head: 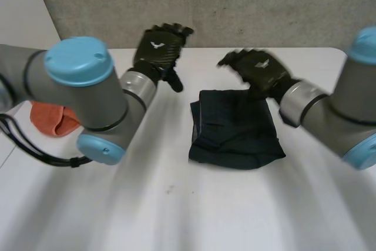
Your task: Fold the laundry.
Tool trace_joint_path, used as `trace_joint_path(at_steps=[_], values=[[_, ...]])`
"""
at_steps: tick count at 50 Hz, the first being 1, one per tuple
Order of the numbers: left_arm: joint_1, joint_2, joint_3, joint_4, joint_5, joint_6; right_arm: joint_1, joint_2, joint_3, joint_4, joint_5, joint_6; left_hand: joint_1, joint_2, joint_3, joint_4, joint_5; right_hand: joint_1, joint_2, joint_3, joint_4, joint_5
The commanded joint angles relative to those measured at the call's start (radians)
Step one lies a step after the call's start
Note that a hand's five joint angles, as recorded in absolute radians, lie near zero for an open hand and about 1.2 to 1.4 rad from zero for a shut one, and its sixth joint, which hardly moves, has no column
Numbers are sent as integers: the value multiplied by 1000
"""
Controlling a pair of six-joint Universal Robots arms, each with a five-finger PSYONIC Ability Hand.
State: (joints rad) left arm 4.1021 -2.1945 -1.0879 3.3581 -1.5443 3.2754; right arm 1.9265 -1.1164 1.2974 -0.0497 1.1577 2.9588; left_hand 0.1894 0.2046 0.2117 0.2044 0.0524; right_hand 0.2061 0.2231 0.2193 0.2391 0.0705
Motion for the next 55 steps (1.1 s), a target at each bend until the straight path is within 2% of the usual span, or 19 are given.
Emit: trace_joint_path(at_steps=[1, 6, 7, 11, 16, 22, 28, 33, 36, 40, 44, 49, 55], values=[[-78, -186, 205, -97, 99, -11, -63, 36, -55, 57, 14, 195, 15, 0, -7, 0, -22, -32, -49, -45, -65, -70], [-112, -310, 307, -149, 107, -11, -60, 148, -125, 171, 101, 82, 27, 12, 5, 12, -11, -32, -49, -45, -65, -70], [-115, -332, 322, -160, 107, -11, -55, 183, -139, 191, 141, 28, 27, 12, 5, 12, -11, -32, -49, -45, -65, -70], [-120, -421, 391, -232, 95, -8, -52, 257, -164, 200, 197, -68, 50, 35, 28, 36, 13, -32, -49, -45, -65, -70], [-108, -487, 433, -336, 34, 7, -52, 337, -191, 202, 220, -107, 71, 56, 49, 56, 34, -32, -49, -45, -65, -70], [-105, -482, 414, -361, 9, 95, -50, 353, -204, 208, 215, -115, 68, 53, 46, 53, 31, -32, -49, -45, -65, -70], [-114, -384, 364, -361, 16, 118, -61, 293, -171, 192, 212, -93, 24, 9, 2, 9, -13, -32, -49, -45, -65, -70], [-117, -248, 292, -350, 18, 116, -66, 136, -44, 87, 240, -61, 4, -12, -19, -11, -34, -32, -49, -45, -65, -70], [-112, -157, 240, -342, 20, 107, -92, 58, 32, 30, 286, -37, 1, -15, -22, -14, -37, -32, -49, -45, -65, -70], [-106, -58, 163, -344, 24, 93, -144, 15, 106, 27, 315, 15, 1, -15, -22, -14, -37, -32, -49, -45, -65, -70], [-98, 34, 74, -347, 75, 90, -158, 15, 161, 60, 310, 69, 1, -15, -22, -14, -37, -32, -49, -45, -65, -70], [-51, 149, -67, -345, 191, 64, -161, 24, 221, 102, 246, 103, 3, -12, -19, -11, -34, -32, -49, -45, -65, -70], [-36, 203, -141, -342, 234, -14, -155, 81, 246, 73, 154, 189, 9, -6, -13, -6, -28, -32, -49, -45, -65, -70]])
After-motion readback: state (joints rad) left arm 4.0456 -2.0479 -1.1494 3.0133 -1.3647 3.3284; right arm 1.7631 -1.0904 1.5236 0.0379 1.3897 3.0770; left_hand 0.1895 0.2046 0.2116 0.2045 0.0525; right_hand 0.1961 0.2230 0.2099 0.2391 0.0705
